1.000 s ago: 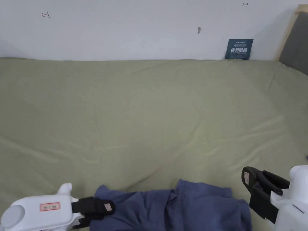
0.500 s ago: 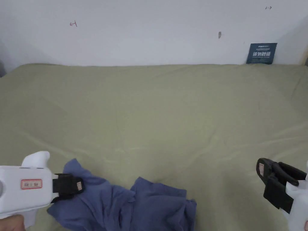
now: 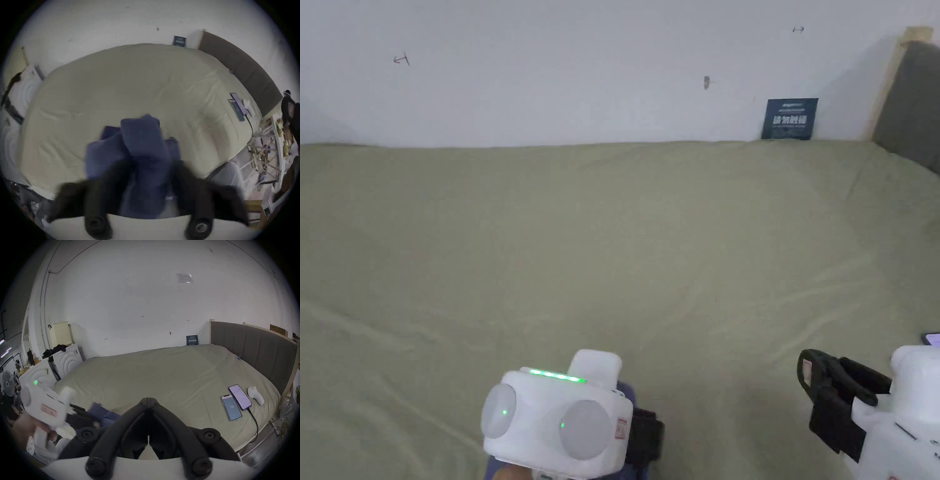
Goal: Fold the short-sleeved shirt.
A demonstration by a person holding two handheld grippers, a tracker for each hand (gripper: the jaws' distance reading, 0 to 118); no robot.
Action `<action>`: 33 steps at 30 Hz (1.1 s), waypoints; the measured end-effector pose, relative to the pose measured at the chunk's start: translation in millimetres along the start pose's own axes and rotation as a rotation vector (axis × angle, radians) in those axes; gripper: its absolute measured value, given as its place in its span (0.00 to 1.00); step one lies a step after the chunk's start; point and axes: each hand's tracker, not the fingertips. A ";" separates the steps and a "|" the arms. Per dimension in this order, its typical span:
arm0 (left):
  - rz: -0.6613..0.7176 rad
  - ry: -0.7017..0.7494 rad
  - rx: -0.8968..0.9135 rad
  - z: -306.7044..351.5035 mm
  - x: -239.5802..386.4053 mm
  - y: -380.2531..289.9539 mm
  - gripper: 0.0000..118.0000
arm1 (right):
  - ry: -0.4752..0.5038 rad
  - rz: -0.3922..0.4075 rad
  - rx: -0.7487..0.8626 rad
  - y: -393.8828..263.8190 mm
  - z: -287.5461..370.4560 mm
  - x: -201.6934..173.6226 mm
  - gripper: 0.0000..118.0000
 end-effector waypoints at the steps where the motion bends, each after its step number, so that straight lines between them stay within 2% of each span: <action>1: 0.002 -0.025 -0.028 -10.0 2.3 -0.9 0.99 | -0.005 -0.003 -0.003 -0.1 1.4 2.3 0.01; 3: 0.031 -0.028 0.023 -13.3 2.5 -4.3 0.97 | -0.016 -0.004 -0.006 -1.2 5.7 6.6 0.01; 5: 0.100 -0.041 -0.014 -5.2 -6.6 -7.5 0.97 | -0.027 -0.002 -0.010 -2.8 8.4 10.1 0.01; 7: 0.182 -0.160 0.016 12.0 -30.5 -2.7 0.90 | -0.037 -0.005 -0.013 -4.4 8.9 13.6 0.01; 8: 0.213 -0.196 0.034 19.3 -38.9 -3.1 0.81 | -0.038 -0.010 -0.013 -5.4 7.9 14.8 0.01; 12: 0.316 -0.400 0.098 23.4 -72.9 -12.4 0.00 | -0.041 -0.025 -0.034 -11.5 0.1 16.2 0.01; 17: 0.383 -0.653 -0.028 -41.1 -81.6 -30.6 0.00 | -0.021 -0.074 -0.080 -22.5 -5.9 13.8 0.01; 20: 0.346 -0.524 -0.057 -79.5 -81.9 -42.4 0.00 | -0.024 -0.075 -0.105 -28.5 -8.6 11.3 0.01; 23: 0.400 -0.564 -0.060 -85.2 -86.4 -43.4 0.00 | 0.007 -0.093 -0.163 -32.7 -20.2 8.8 0.01; 25: 0.382 -0.565 -0.048 -65.9 -84.4 -36.9 0.00 | 0.076 -0.094 -0.187 -35.2 -29.9 4.0 0.01; 27: 0.302 -0.548 0.013 -36.4 -90.5 -28.5 0.00 | 0.164 -0.108 -0.240 -38.8 -45.6 -4.8 0.01; 29: 0.279 -0.539 0.038 -9.1 -105.9 -24.2 0.00 | 0.289 -0.176 -0.315 -46.2 -64.9 -13.7 0.01; 33: 0.289 -0.452 0.084 32.2 -152.2 -27.3 0.00 | 0.556 -0.359 -0.481 -76.9 -120.2 -32.7 0.01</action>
